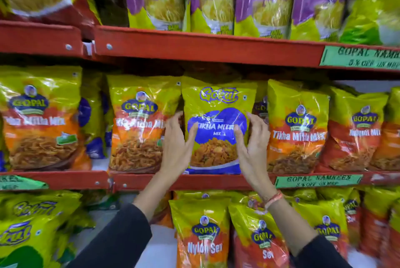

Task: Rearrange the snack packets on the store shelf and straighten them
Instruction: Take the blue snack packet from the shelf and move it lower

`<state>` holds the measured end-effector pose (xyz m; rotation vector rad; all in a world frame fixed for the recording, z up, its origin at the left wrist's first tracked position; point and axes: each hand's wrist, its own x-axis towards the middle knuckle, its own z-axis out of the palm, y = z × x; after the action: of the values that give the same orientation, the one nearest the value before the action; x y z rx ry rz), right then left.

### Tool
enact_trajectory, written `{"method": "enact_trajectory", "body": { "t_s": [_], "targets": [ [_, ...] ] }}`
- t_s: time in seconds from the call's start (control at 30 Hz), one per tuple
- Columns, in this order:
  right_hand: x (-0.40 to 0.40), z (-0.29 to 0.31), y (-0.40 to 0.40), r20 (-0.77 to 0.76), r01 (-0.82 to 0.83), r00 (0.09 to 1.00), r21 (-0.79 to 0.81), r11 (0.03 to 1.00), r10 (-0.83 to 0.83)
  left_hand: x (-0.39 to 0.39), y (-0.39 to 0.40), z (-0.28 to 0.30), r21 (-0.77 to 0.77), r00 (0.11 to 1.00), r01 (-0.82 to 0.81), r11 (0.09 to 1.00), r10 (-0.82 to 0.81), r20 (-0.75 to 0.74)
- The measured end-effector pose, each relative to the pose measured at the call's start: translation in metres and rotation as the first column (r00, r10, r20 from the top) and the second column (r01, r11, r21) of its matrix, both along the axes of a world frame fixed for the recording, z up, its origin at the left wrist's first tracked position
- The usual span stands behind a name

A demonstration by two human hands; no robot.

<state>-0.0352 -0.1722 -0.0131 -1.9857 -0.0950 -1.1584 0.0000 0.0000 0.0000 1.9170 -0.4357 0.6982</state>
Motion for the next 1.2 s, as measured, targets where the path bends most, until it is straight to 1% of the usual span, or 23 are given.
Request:
{"method": "enact_trajectory", "body": {
  "t_s": [0.07,0.13,0.17,0.23,0.3,0.37,0.47,0.6,0.8,1.0,1.2],
  "targets": [
    [0.007,-0.007,-0.001,-0.118,-0.026,0.992,0.090,0.996,0.037,0.003,-0.007,-0.004,-0.075,0.992,-0.006,0.997,-0.003,-0.126],
    [0.011,-0.018,-0.002,-0.197,-0.099,0.970,0.213,0.972,0.142,0.008,-0.013,-0.016,-0.175,0.957,0.030,0.984,-0.079,-0.278],
    [0.013,-0.021,-0.001,-0.198,-0.140,0.959,0.291,0.946,0.203,0.011,-0.016,-0.021,-0.233,0.942,0.049,0.971,-0.122,-0.312],
    [0.015,-0.025,-0.002,-0.180,-0.186,0.943,0.418,0.889,0.281,0.013,-0.019,-0.028,-0.317,0.933,0.061,0.946,-0.167,-0.318],
    [0.016,-0.026,-0.003,-0.128,-0.214,0.945,0.457,0.863,0.301,0.011,-0.021,-0.028,-0.398,0.947,0.051,0.916,-0.171,-0.273],
    [0.013,-0.027,-0.003,-0.088,-0.248,0.942,0.467,0.849,0.323,0.005,-0.021,-0.024,-0.449,0.963,0.060,0.892,-0.170,-0.210],
    [0.002,-0.019,0.001,-0.030,-0.280,0.943,0.468,0.838,0.331,-0.012,-0.018,-0.015,-0.458,0.977,0.105,0.883,-0.178,-0.118],
    [-0.018,-0.005,0.012,0.031,-0.316,0.940,0.456,0.832,0.340,-0.032,-0.008,-0.001,-0.505,0.979,0.136,0.853,-0.195,-0.066],
    [-0.063,-0.005,0.034,0.019,-0.331,0.930,0.478,0.814,0.367,-0.073,0.013,-0.002,-0.516,0.971,0.127,0.847,-0.213,-0.111],
    [-0.107,-0.002,0.055,0.018,-0.332,0.930,0.467,0.820,0.366,-0.112,0.036,-0.003,-0.507,0.969,0.145,0.850,-0.226,-0.102],
    [-0.143,-0.015,0.081,-0.009,-0.337,0.921,0.485,0.807,0.390,-0.148,0.067,-0.018,-0.476,0.974,0.109,0.873,-0.189,-0.124]
  ]
}}
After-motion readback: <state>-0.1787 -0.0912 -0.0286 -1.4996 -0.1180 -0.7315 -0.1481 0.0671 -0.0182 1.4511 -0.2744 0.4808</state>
